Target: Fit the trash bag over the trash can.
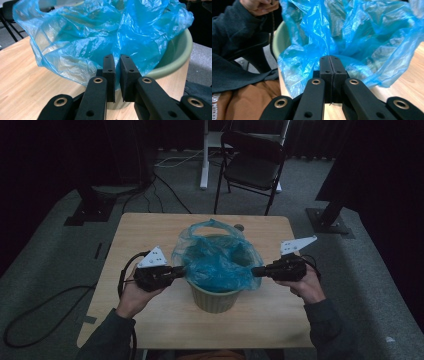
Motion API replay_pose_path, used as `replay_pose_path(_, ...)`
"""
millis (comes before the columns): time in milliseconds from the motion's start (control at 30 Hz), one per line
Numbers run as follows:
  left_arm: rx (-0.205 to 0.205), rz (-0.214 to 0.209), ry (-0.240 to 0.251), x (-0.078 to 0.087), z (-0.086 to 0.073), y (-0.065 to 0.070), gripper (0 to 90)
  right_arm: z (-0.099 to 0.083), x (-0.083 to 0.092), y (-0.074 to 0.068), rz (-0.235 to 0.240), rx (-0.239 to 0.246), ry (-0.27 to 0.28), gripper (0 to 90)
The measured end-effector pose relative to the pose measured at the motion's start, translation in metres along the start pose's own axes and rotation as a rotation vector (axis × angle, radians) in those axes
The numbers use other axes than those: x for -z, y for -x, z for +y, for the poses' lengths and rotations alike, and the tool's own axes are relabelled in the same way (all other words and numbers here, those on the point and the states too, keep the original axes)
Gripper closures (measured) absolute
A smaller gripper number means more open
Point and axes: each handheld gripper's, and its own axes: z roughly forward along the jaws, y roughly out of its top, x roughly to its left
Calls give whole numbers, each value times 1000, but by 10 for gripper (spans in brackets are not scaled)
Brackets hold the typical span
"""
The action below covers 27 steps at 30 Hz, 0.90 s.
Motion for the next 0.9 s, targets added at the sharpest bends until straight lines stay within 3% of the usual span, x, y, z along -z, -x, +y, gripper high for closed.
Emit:
replay_pose_path(367, 11, -42, 12, -1, -21, 14, 843, -13, -2, -17, 46, 52, 9, 900)
replay_pose_path(567, 19, -58, 16, -7, -34, 18, 848, -19, -7, -18, 71, 60, 0, 900)
replay_pose_path(900, -11, -74, 2, -23, -44, 24, 876, -27, -19, -16, 115, 64, -39, 900)
